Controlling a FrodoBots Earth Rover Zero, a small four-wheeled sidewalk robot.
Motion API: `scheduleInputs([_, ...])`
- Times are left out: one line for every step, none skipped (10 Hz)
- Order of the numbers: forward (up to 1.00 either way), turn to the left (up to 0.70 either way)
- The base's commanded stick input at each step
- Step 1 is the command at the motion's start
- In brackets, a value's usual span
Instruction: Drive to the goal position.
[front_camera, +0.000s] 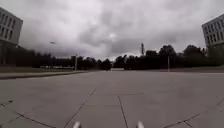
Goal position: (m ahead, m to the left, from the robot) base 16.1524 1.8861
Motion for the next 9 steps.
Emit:
scheduleInputs([1.0,0.0])
scheduleInputs([1.0,0.0])
scheduleInputs([1.0,0.0])
scheduleInputs([1.0,0.0])
scheduleInputs([1.0,0.0])
scheduleInputs([1.0,0.0])
scheduleInputs([1.0,0.0])
scheduleInputs([1.0,0.0])
scheduleInputs([1.0,0.0])
